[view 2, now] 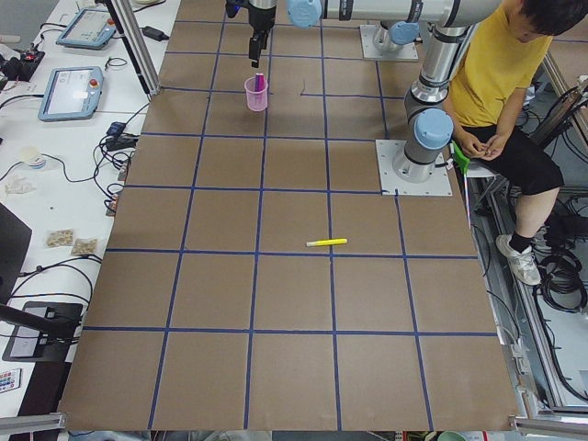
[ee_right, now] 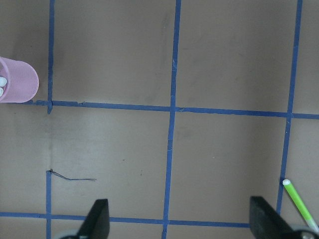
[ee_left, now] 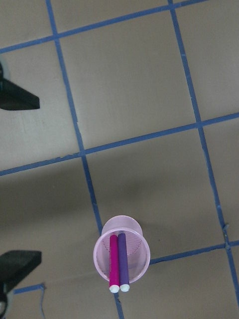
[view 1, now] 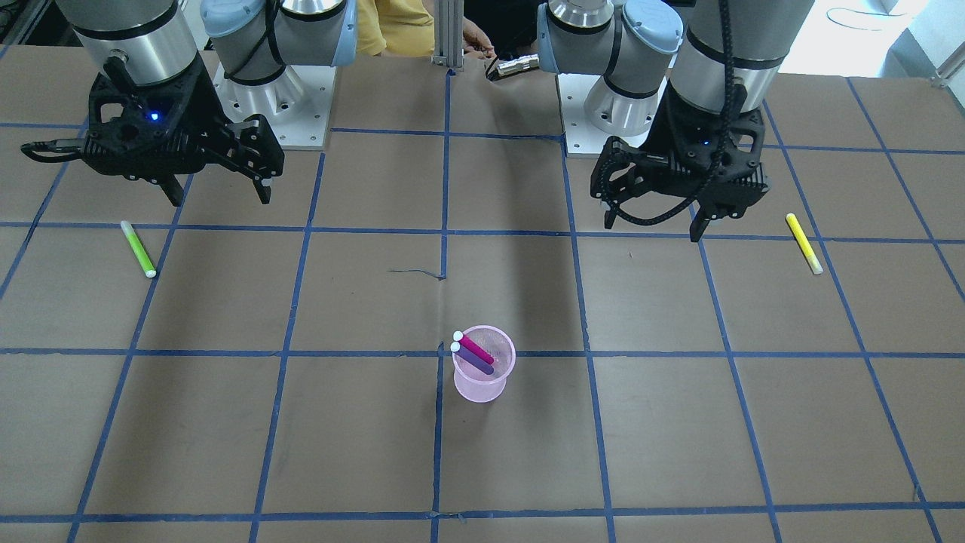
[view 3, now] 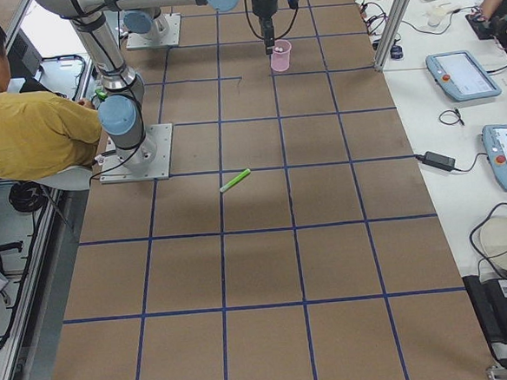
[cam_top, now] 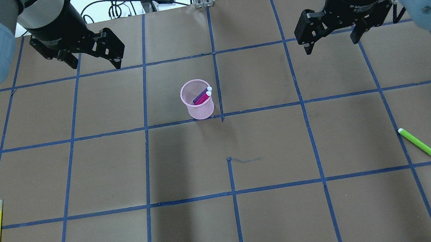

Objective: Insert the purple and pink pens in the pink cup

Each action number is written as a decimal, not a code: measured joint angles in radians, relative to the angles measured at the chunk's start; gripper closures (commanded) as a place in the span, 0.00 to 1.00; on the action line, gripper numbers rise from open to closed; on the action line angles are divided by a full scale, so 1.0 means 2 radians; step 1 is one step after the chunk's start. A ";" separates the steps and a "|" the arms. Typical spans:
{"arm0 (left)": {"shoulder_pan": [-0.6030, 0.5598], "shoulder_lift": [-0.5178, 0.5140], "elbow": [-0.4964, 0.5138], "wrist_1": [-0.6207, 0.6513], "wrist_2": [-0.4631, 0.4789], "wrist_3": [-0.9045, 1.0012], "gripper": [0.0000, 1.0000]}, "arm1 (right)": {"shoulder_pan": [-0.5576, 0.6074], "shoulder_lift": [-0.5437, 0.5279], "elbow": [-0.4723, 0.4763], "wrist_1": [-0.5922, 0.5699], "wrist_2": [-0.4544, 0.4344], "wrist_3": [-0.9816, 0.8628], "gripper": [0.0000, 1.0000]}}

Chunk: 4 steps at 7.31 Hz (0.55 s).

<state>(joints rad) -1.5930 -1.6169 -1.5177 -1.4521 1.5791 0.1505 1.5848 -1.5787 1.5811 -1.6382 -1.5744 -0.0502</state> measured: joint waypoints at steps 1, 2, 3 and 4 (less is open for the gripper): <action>0.005 0.007 -0.003 -0.005 0.000 -0.002 0.00 | 0.000 0.001 0.000 0.000 0.000 0.000 0.00; 0.007 0.013 -0.005 -0.009 -0.003 -0.005 0.00 | 0.000 0.003 0.000 0.000 0.000 -0.001 0.00; 0.008 0.016 -0.003 -0.011 -0.005 -0.006 0.00 | -0.001 0.004 0.001 0.000 0.000 -0.001 0.00; 0.009 0.016 0.000 -0.013 -0.006 -0.008 0.00 | -0.001 0.004 0.003 0.000 0.000 -0.001 0.00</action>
<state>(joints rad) -1.5750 -1.5859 -1.5184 -1.4775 1.5668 0.1345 1.5828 -1.5712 1.5866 -1.6378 -1.5747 -0.0519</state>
